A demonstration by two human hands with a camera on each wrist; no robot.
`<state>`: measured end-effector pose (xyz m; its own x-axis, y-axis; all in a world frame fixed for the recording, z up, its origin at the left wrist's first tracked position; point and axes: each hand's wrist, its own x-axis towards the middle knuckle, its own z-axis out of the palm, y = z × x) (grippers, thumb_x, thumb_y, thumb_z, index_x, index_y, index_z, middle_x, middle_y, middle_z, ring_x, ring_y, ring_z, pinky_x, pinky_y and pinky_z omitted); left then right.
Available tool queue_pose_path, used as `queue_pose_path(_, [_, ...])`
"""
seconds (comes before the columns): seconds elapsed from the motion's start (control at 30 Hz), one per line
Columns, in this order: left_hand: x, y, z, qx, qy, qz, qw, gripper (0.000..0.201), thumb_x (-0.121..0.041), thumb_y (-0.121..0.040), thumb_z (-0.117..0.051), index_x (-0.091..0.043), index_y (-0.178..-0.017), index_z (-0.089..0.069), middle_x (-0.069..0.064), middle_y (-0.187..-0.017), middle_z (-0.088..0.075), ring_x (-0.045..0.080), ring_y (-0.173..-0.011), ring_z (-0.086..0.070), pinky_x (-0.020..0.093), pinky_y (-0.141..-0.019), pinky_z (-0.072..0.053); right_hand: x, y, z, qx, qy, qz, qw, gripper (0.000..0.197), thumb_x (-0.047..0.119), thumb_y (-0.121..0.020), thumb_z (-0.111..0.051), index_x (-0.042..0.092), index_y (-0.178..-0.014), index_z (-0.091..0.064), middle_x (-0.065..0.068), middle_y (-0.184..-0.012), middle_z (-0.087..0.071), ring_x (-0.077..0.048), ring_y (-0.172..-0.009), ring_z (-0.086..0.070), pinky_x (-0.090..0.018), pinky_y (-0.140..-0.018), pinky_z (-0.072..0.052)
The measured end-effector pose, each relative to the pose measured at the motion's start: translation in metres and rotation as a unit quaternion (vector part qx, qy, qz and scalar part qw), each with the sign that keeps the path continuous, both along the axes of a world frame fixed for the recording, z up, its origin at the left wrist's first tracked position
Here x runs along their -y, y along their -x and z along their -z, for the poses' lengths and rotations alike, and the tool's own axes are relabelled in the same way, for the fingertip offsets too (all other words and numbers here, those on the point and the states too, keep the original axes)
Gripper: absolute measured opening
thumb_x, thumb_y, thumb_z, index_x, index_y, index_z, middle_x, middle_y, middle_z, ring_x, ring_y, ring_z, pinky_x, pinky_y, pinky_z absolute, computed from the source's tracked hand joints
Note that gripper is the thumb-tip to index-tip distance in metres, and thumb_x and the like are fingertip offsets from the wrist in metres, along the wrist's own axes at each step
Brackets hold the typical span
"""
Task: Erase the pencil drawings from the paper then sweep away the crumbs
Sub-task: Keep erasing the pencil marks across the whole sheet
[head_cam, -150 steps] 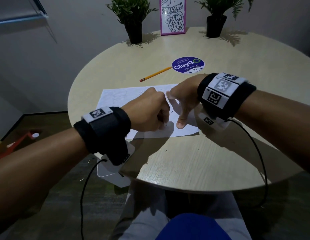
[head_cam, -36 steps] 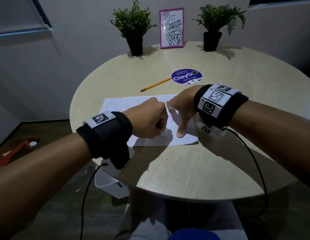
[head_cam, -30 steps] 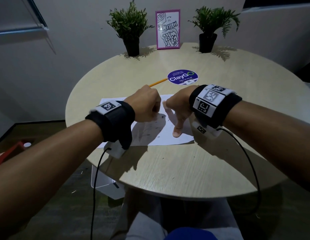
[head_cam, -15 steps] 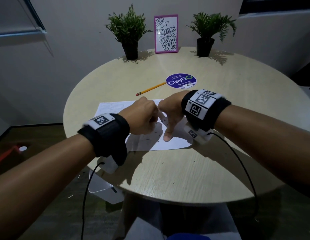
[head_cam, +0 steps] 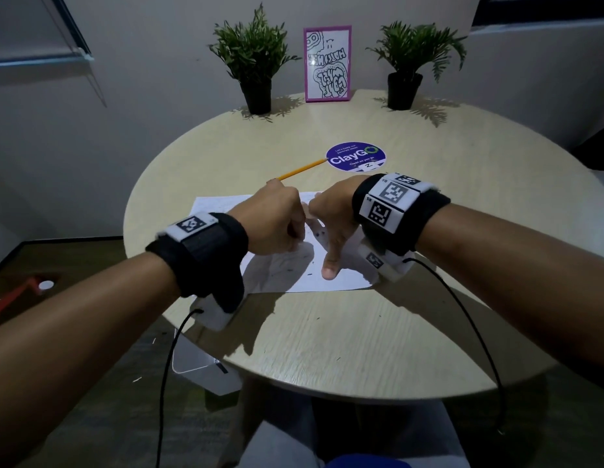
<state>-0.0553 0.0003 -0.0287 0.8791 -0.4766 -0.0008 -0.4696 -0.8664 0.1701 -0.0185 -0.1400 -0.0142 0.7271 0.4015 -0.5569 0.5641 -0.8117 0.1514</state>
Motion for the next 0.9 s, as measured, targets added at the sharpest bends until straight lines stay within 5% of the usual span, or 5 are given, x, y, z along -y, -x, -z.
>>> queue_pose_path(0.17, [-0.004,0.015,-0.005,-0.051,0.015,0.039,0.998,0.011,-0.015,-0.076,-0.082,-0.019,-0.087,-0.082,-0.008,-0.078,-0.075,0.004,-0.073,-0.067,0.019,-0.072,-0.053,-0.001,-0.002,0.004,-0.002,-0.003,0.005,1.000,0.093,0.071,-0.055,-0.084,0.018,-0.128,-0.059,0.000,-0.113,-0.067,-0.023,-0.101,-0.063,-0.034,-0.078,-0.048])
queue_pose_path(0.3, [-0.002,-0.003,-0.008,0.002,0.038,-0.009,0.999,0.010,-0.017,-0.076,-0.084,-0.018,-0.086,-0.081,-0.004,-0.076,-0.075,0.007,-0.070,-0.063,0.025,-0.076,-0.054,-0.002,-0.004,0.007,0.009,0.006,-0.002,1.000,0.093,0.077,-0.049,-0.082,0.021,-0.122,-0.063,0.000,-0.112,-0.069,-0.023,-0.099,-0.066,-0.039,-0.087,-0.053])
queue_pose_path(0.67, [-0.003,0.023,-0.006,-0.057,0.005,0.038,0.998,0.007,-0.018,-0.078,-0.079,-0.018,-0.085,-0.080,-0.009,-0.077,-0.074,0.004,-0.070,-0.065,0.020,-0.071,-0.054,-0.002,-0.007,0.007,0.002,-0.002,-0.002,1.000,0.114,0.076,-0.041,-0.085,0.022,-0.134,-0.048,0.000,-0.123,-0.063,-0.026,-0.112,-0.060,-0.046,-0.098,-0.050])
queue_pose_path(0.9, [0.002,-0.011,-0.001,0.004,0.041,-0.035,0.999,0.008,-0.013,-0.075,-0.078,-0.016,-0.082,-0.079,-0.003,-0.073,-0.073,0.008,-0.067,-0.058,0.025,-0.072,-0.054,0.003,-0.002,0.002,-0.005,-0.009,-0.010,1.000,0.103,0.071,-0.059,-0.082,0.020,-0.141,-0.046,-0.003,-0.137,-0.057,-0.029,-0.125,-0.054,-0.040,-0.100,-0.044])
